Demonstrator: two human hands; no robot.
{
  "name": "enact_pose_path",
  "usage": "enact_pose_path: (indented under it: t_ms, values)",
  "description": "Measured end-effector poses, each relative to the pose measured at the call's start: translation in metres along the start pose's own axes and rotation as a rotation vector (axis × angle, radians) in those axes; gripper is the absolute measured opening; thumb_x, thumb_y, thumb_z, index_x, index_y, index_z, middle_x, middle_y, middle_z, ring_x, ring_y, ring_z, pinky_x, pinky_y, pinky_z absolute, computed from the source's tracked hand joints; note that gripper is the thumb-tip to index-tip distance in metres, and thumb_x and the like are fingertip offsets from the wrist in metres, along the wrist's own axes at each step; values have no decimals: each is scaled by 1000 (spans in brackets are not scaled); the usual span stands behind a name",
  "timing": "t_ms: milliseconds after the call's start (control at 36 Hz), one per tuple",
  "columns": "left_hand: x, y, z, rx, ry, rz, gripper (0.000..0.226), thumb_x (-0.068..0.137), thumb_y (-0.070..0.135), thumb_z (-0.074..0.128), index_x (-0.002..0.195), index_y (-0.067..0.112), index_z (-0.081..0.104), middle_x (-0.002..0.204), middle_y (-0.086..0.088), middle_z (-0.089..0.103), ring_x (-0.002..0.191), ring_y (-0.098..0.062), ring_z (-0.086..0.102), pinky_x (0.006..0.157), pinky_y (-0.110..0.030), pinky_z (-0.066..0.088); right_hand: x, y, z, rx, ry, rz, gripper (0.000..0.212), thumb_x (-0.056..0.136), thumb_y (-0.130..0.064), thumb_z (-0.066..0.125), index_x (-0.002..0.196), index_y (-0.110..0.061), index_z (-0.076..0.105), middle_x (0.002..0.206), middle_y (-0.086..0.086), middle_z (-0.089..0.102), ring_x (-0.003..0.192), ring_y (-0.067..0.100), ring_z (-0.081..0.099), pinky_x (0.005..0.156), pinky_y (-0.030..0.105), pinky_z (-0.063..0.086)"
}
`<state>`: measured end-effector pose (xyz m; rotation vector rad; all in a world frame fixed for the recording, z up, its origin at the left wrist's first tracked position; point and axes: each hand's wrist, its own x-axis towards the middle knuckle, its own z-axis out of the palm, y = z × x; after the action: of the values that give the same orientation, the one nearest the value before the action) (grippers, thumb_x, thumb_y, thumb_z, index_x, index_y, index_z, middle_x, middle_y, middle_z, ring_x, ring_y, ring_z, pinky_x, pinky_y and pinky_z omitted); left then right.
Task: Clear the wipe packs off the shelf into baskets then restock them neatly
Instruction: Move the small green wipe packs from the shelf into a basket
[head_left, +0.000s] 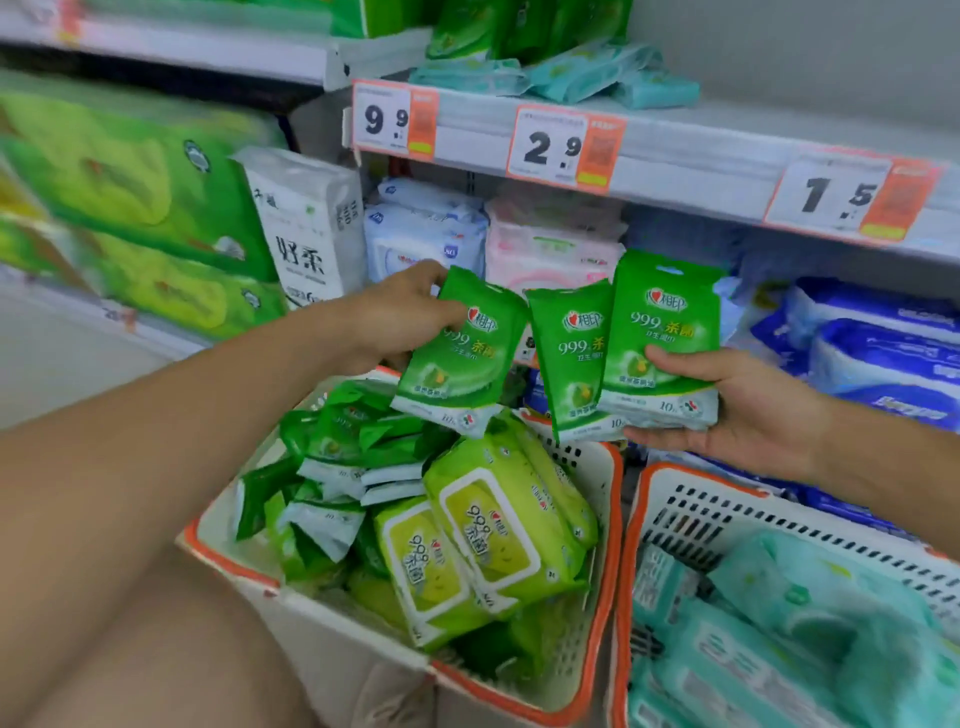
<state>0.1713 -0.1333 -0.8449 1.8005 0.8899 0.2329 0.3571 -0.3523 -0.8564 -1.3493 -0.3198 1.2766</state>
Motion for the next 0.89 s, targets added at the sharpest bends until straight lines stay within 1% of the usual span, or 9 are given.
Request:
enact_pose_path:
  t_ms: [83,167,278,361,472,611,722,833,889]
  values:
    - [-1,-36,-21,188,-14,-99,28,93,22,60,120,19,50,107,-14,66,71,-22,62,53,-31,51,10,23,22,-108,-43,60,37,83,-19,63,119,-9,67,114,14,74,95,29,75,76,42,63]
    - [-3,-70,-41,296,-15,-229,40,93,26,62,125,15,42,115,-10,55,92,-25,58,65,-38,55,29,37,53,-166,-73,90,29,91,-16,64,119,-9,67,113,14,74,95,27,75,68,38,64]
    - [-13,-108,-56,365,3,-378,40,90,20,66,120,-2,50,106,-13,64,84,-29,67,60,-41,61,63,58,102,-340,-5,96,21,92,-16,70,113,-13,68,123,9,69,105,23,66,61,38,62]
    - [-23,-145,-45,295,-154,-531,30,89,6,64,118,-2,59,111,-22,68,86,-40,72,72,-51,61,81,89,128,-728,-48,80,38,89,-18,74,123,-14,58,121,8,61,101,25,64,56,35,60]
    - [-39,-192,-20,383,-282,-530,40,86,3,72,123,3,55,113,-18,65,79,-26,70,51,-29,56,84,142,140,-1496,-191,11,38,78,-30,82,104,-8,64,94,13,68,60,26,72,46,32,55]
    - [-39,-211,-35,580,-254,-339,54,72,21,88,120,10,64,80,4,65,53,-7,61,61,-32,60,67,178,132,-2096,-218,-153,38,73,-40,85,94,-13,67,92,8,69,87,30,69,62,33,43]
    - [-35,-211,-23,909,-290,-311,55,70,50,84,103,8,71,81,2,72,64,-12,64,60,-20,50,57,195,118,-2162,-290,12,46,78,-42,83,107,-10,68,99,5,70,93,27,69,66,34,48]
    - [-36,-223,-2,846,-311,-320,57,79,35,82,123,9,57,107,-2,69,98,-21,67,80,-28,54,52,174,106,-2148,-286,-1,46,77,-46,83,102,-10,67,92,4,63,88,27,64,67,33,47]
    - [-39,-228,3,670,-279,-337,61,83,18,79,130,11,41,120,-10,60,99,-28,66,76,-38,60,49,155,101,-2125,-268,-89,45,76,-46,83,93,-10,62,81,2,54,78,26,57,63,32,45]
